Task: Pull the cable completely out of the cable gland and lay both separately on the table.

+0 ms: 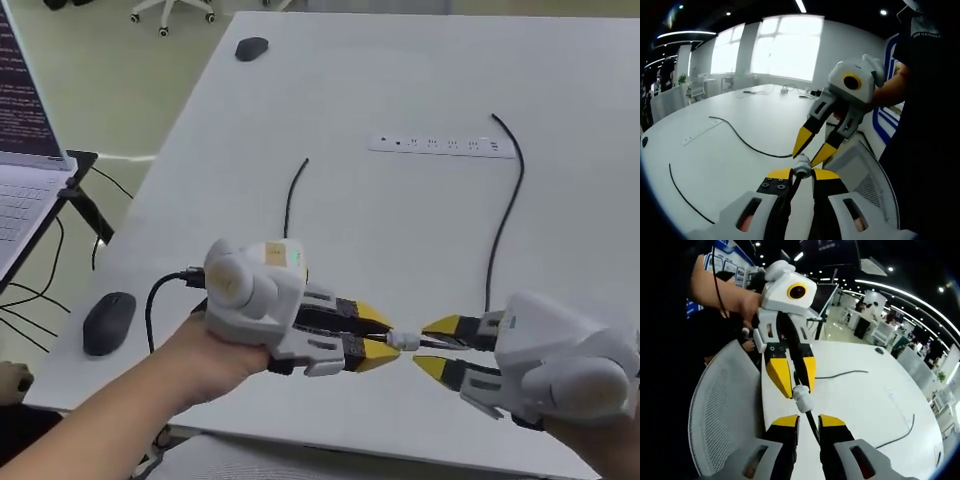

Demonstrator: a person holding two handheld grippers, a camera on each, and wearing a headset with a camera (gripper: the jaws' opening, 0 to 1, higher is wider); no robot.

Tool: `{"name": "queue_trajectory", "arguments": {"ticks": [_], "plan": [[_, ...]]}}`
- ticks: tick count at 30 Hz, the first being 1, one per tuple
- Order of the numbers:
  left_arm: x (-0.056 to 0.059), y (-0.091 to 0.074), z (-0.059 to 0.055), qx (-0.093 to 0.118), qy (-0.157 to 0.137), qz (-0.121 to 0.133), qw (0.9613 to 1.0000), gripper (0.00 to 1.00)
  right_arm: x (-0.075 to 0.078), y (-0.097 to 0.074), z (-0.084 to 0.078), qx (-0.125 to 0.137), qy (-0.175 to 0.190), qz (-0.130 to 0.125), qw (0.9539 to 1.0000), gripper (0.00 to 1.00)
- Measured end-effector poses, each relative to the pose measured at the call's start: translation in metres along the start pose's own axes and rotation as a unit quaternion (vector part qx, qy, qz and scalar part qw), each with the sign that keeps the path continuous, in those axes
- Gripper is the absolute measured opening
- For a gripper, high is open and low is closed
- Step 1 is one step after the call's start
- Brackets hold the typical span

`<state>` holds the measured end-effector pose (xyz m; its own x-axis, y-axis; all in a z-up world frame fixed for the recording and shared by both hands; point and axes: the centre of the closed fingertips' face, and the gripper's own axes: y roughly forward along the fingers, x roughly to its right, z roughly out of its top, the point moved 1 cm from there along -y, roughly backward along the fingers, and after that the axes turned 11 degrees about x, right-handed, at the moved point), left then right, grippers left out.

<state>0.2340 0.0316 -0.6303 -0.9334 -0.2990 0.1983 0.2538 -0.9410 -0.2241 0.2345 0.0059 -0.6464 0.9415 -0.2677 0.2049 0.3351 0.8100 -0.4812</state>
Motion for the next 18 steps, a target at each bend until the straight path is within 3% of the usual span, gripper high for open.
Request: {"name": "queue_trajectory", "arguments": {"ticks": [4, 9, 18], "plan": [[-0.0017, 0.0000, 0.0015, 0.005, -0.005, 0.001, 1.0000, 0.15, 0.0037, 0.0018, 0.0039, 0.006, 0.000, -0.008, 0.9999, 0.04], [-0.0068, -0.0017, 0.0038, 0.012, -0.009, 0.004, 0.9999, 0.15, 0.0091, 0.0030, 0.0062, 0.010, -0.005, -0.022, 0.9997, 0.03], [-0.0083, -0.0036, 0.0019, 0.014, -0.022, 0.000, 0.9997, 0.15, 0.0074, 0.0064, 0.0055, 0.014, -0.009, -0.010, 0.9998, 0.00]]}}
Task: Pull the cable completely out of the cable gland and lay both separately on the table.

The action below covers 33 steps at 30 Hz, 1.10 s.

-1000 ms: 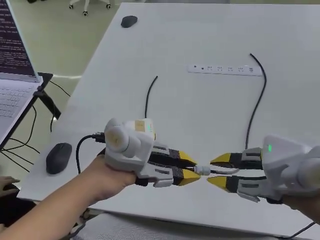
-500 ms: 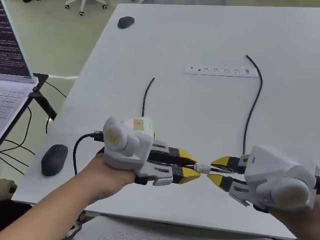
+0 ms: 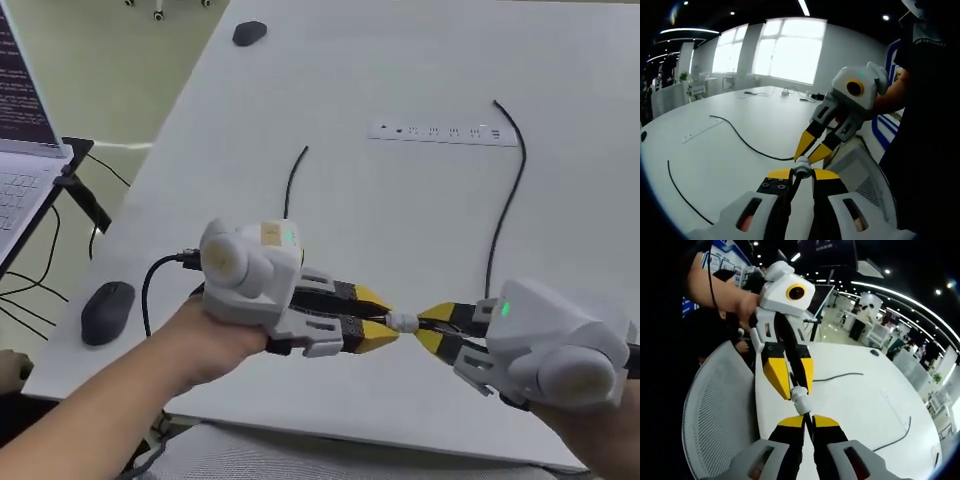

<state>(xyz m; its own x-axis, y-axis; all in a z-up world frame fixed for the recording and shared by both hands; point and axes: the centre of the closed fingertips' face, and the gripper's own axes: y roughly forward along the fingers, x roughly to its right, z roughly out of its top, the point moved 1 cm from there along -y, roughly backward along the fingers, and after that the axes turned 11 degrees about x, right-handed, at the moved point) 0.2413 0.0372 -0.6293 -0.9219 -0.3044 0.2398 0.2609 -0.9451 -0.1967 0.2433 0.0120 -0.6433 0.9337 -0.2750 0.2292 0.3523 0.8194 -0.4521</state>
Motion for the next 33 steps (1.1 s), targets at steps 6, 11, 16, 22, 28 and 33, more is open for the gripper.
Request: {"name": "queue_trajectory", "arguments": {"ticks": [6, 11, 16, 22, 28, 33], "plan": [[-0.001, 0.001, 0.002, 0.004, 0.001, 0.002, 1.0000, 0.15, 0.005, 0.000, -0.002, 0.005, 0.039, -0.006, 0.9992, 0.00], [-0.007, 0.002, 0.004, 0.008, -0.003, 0.011, 0.9999, 0.15, 0.014, -0.002, -0.011, -0.004, 0.083, -0.026, 0.9962, 0.00], [-0.013, 0.002, 0.009, 0.015, -0.009, 0.015, 0.9997, 0.15, 0.024, -0.006, -0.021, -0.004, 0.124, -0.040, 0.9915, 0.00], [-0.014, 0.002, 0.012, 0.023, -0.012, 0.017, 0.9995, 0.15, 0.033, -0.010, -0.033, -0.004, 0.171, -0.061, 0.9833, 0.00], [-0.015, 0.002, 0.012, 0.023, -0.017, 0.017, 0.9994, 0.15, 0.037, -0.012, -0.048, -0.016, 0.206, -0.083, 0.9749, 0.00], [-0.016, 0.001, 0.014, 0.025, -0.019, 0.018, 0.9993, 0.15, 0.041, -0.014, -0.060, -0.025, 0.232, -0.102, 0.9670, 0.00]]}}
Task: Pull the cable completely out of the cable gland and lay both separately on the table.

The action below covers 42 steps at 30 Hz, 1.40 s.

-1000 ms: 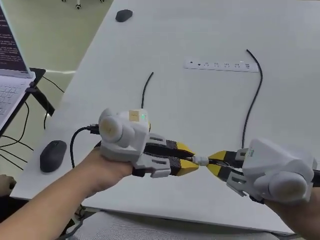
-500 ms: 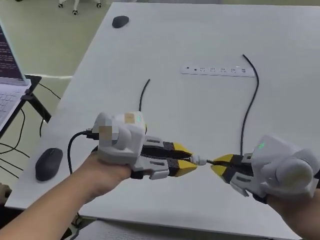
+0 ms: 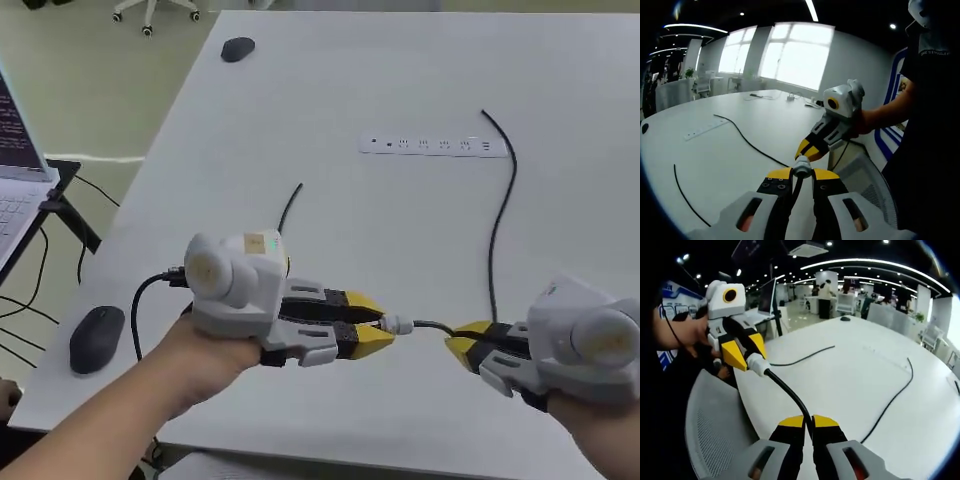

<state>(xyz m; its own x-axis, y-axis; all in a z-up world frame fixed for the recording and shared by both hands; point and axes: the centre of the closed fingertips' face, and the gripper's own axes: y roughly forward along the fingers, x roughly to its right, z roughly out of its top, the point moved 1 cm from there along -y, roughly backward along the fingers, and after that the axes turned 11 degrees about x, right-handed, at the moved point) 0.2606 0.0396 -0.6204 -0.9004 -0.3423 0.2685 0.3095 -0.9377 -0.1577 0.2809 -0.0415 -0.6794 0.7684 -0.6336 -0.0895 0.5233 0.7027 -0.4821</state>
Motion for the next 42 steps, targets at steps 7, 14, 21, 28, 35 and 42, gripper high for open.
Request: {"name": "queue_trajectory", "arguments": {"ticks": [7, 14, 21, 28, 35, 42], "plan": [[0.002, 0.000, 0.002, 0.007, -0.003, 0.001, 1.0000, 0.15, 0.018, -0.005, -0.018, -0.008, 0.081, -0.037, 0.9960, 0.00], [0.010, 0.003, -0.001, 0.009, -0.009, -0.003, 0.9999, 0.14, 0.034, -0.008, -0.048, -0.035, 0.139, -0.073, 0.9869, 0.00], [0.012, 0.003, -0.005, 0.010, -0.015, 0.003, 0.9998, 0.15, 0.029, -0.009, -0.049, -0.030, 0.124, -0.070, 0.9894, 0.00], [0.010, 0.002, -0.005, 0.007, -0.009, 0.009, 0.9999, 0.15, 0.030, -0.015, -0.047, -0.016, 0.115, -0.076, 0.9903, 0.02], [0.006, -0.001, -0.003, 0.010, -0.009, 0.015, 0.9998, 0.15, 0.026, -0.022, -0.041, -0.017, 0.084, -0.066, 0.9941, 0.05], [0.006, 0.000, -0.004, 0.007, -0.020, 0.016, 0.9996, 0.15, -0.005, -0.025, 0.004, 0.006, -0.050, -0.019, 0.9985, 0.16]]}}
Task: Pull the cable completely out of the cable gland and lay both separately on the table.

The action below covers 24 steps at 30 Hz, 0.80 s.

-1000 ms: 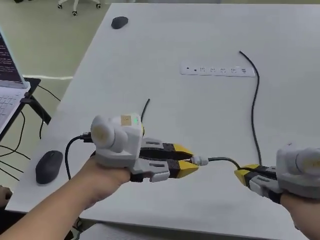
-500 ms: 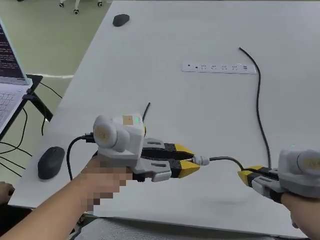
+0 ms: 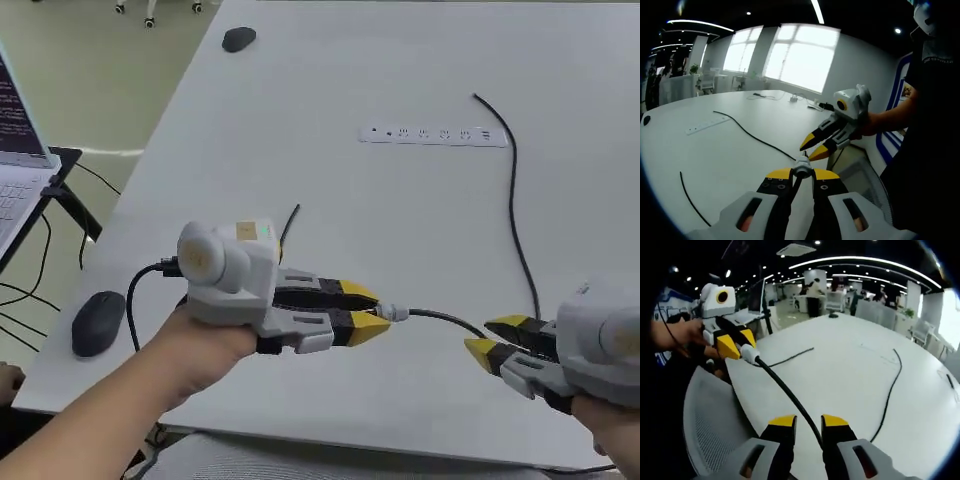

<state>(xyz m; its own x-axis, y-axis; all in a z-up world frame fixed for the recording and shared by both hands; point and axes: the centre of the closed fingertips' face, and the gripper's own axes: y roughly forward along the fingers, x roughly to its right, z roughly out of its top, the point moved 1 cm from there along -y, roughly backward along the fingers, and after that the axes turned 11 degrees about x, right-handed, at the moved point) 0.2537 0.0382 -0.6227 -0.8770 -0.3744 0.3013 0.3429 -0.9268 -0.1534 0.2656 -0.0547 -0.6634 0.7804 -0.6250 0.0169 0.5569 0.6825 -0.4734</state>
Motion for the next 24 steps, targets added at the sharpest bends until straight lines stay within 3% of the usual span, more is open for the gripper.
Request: {"name": "queue_trajectory", "arguments": {"ticks": [2, 4, 7, 9, 11, 15, 22, 24], "plan": [[0.001, 0.000, -0.001, -0.001, -0.001, 0.000, 1.0000, 0.15, -0.012, 0.002, 0.014, 0.011, 0.005, 0.011, 0.9999, 0.18], [0.001, 0.000, -0.002, -0.003, 0.001, -0.001, 1.0000, 0.15, -0.020, 0.006, 0.028, 0.019, -0.031, 0.026, 0.9990, 0.16], [0.001, 0.000, -0.002, -0.003, 0.001, -0.002, 1.0000, 0.15, -0.029, 0.011, 0.039, 0.027, -0.029, 0.035, 0.9986, 0.15], [0.001, 0.000, -0.001, -0.002, -0.002, -0.001, 1.0000, 0.15, -0.031, 0.015, 0.041, 0.019, -0.062, 0.036, 0.9973, 0.16], [0.001, 0.000, -0.001, -0.003, -0.001, -0.002, 1.0000, 0.15, -0.035, 0.019, 0.045, 0.027, -0.061, 0.042, 0.9969, 0.16], [0.001, 0.000, -0.002, -0.004, -0.003, -0.001, 1.0000, 0.15, -0.036, 0.024, 0.043, 0.009, -0.096, 0.041, 0.9945, 0.13], [0.000, 0.000, -0.001, -0.001, 0.001, 0.002, 1.0000, 0.15, -0.039, 0.026, 0.043, 0.009, -0.103, 0.045, 0.9936, 0.05], [0.000, 0.000, -0.001, -0.001, 0.002, 0.002, 1.0000, 0.15, -0.038, 0.027, 0.043, 0.009, -0.084, 0.041, 0.9956, 0.04]]}}
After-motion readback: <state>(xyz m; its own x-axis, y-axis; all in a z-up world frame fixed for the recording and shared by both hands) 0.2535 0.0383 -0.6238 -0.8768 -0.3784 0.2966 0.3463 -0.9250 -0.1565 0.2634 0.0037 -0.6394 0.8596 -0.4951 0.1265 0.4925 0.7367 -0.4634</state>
